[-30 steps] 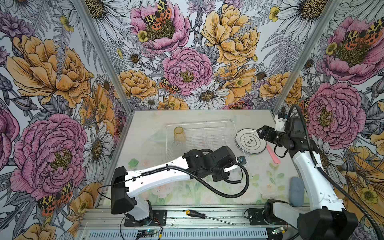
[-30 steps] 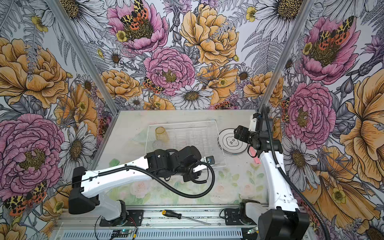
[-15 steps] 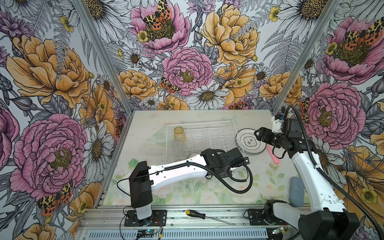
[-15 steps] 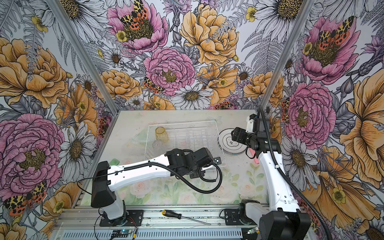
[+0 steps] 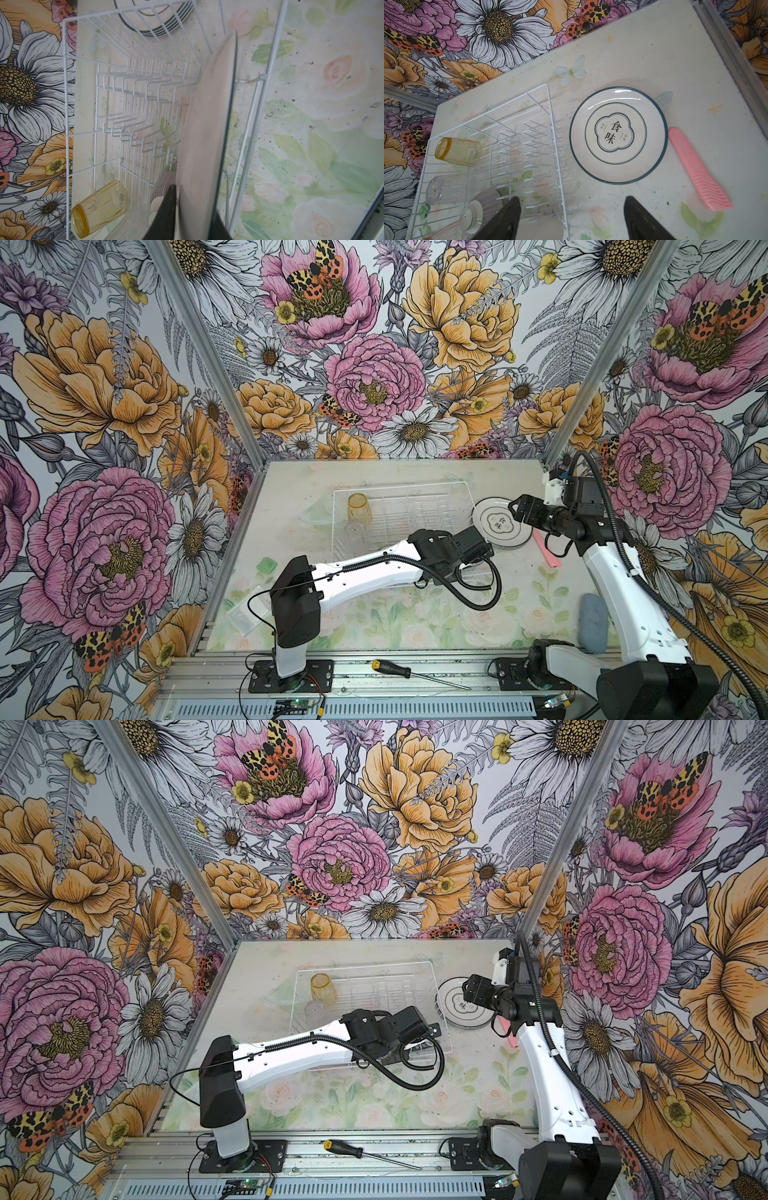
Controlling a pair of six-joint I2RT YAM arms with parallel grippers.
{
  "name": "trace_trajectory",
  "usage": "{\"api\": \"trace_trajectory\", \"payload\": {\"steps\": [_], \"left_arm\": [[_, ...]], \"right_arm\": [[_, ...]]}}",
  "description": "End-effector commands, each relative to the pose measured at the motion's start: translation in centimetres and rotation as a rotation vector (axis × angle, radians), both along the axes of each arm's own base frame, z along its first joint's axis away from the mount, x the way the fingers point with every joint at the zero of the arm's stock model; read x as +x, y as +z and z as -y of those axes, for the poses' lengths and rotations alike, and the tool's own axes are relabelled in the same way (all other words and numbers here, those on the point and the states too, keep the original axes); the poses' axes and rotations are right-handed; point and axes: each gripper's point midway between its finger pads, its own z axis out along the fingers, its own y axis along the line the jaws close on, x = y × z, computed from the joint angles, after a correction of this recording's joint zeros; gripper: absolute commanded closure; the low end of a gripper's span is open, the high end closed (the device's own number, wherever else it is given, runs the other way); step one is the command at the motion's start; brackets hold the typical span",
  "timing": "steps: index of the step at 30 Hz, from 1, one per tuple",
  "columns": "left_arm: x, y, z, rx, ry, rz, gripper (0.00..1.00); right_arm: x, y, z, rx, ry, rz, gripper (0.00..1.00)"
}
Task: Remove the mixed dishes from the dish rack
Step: 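Lift a green-rimmed plate with the left gripper while the right gripper reaches over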
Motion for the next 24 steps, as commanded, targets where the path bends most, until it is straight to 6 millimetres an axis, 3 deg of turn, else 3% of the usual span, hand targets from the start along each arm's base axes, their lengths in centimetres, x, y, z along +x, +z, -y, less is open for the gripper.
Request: {"api": "trace_trajectory", "payload": {"steps": [1, 10, 24], "left_arm": [[1.5, 0.6, 0.0, 0.010, 0.039, 0.060, 0.81], [2.7, 0.8, -0.2, 0.035, 0.091, 0.134, 0.88], [2.3, 3.1, -0.1, 0.002, 0.097, 0.226, 1.00]], "right_arm": [[0.0, -0.4, -0.3, -0.010, 0.015, -0.010, 0.20], [0.0, -0.5, -0.3, -0.018, 0.029, -0.011, 0.20], [0.0, -0.5, -0.4, -0.021, 0.039, -0.007, 0.20]]}}
